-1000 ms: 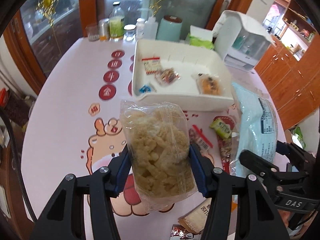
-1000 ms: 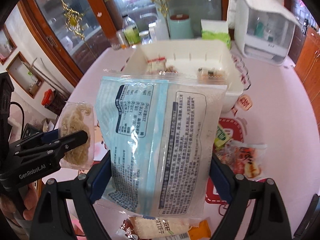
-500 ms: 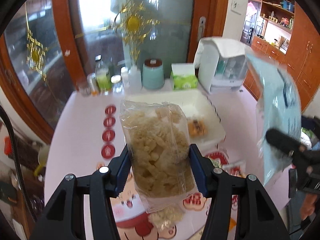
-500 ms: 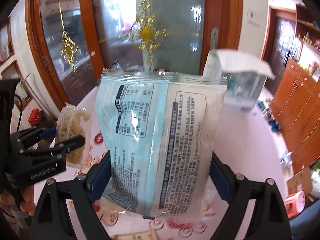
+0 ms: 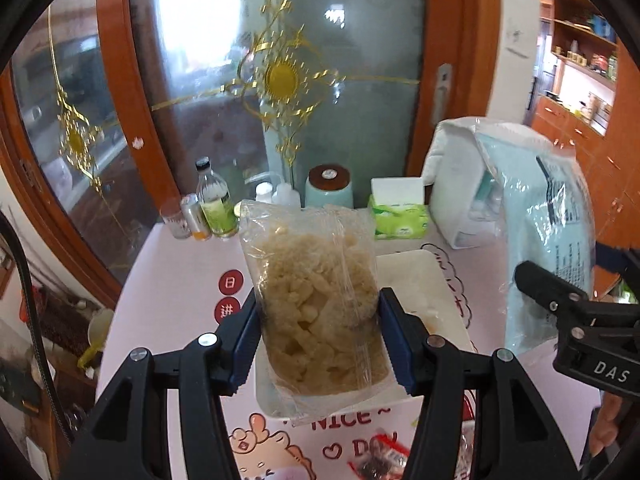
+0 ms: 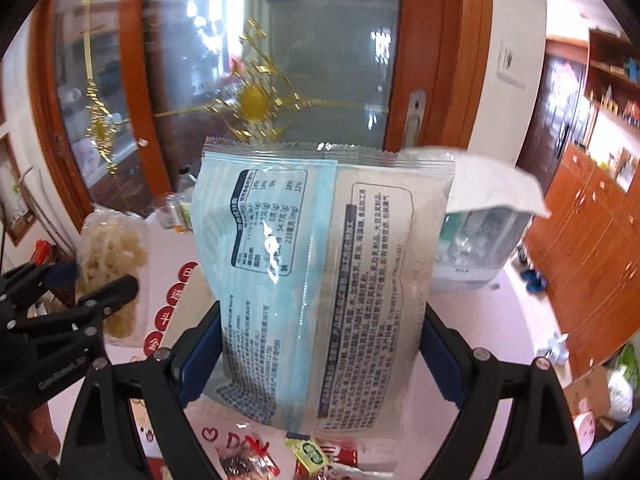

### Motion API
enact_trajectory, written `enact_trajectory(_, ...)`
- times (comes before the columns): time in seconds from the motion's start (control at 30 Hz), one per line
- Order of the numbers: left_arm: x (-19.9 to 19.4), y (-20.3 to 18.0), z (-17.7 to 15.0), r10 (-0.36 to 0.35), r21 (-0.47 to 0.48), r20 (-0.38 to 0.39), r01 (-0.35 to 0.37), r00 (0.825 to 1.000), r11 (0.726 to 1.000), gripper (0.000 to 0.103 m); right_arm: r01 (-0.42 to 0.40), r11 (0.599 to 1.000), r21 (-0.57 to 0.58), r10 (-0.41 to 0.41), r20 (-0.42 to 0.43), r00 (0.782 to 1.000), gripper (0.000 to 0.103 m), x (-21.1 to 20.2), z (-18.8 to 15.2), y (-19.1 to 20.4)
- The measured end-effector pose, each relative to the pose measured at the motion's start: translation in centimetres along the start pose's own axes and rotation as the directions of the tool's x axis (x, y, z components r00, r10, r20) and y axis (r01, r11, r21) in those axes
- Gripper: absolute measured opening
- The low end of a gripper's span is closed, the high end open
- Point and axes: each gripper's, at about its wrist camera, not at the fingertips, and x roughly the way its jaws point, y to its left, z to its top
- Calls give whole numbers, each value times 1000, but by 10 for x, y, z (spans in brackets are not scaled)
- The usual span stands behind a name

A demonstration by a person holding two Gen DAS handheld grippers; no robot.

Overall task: Organize snacks
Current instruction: 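Carry both bags over the white tray and open both tools to drop them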

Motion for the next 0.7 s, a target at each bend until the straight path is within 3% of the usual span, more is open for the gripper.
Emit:
enact_trajectory(0.33, 111, 11, -13, 35, -72, -173, -48, 984, 996, 55, -73, 996, 49, 81, -180, 980, 91, 121, -2, -3)
enact_trajectory(0.4, 130, 13, -19, 20, -84, -213, -39, 977, 996, 65, -99, 993, 63, 110, -218, 970, 92, 144, -6, 0)
enact_trajectory(0.47, 141, 17, -26, 56, -93, -248, -81, 967, 992, 83, -129, 987, 92, 148, -248, 957, 94, 162, -9, 1)
enact_trajectory(0.53, 150, 25, -33, 21, -132, -276, -60, 961, 989, 92, -137, 983, 119, 163, -251, 954, 97, 175, -14, 0)
enact_trajectory(0.7, 161, 38, -48, 35, -166, -301, -89, 953, 982, 92, -140, 984, 109, 162, -223, 961, 101, 187, -19, 3)
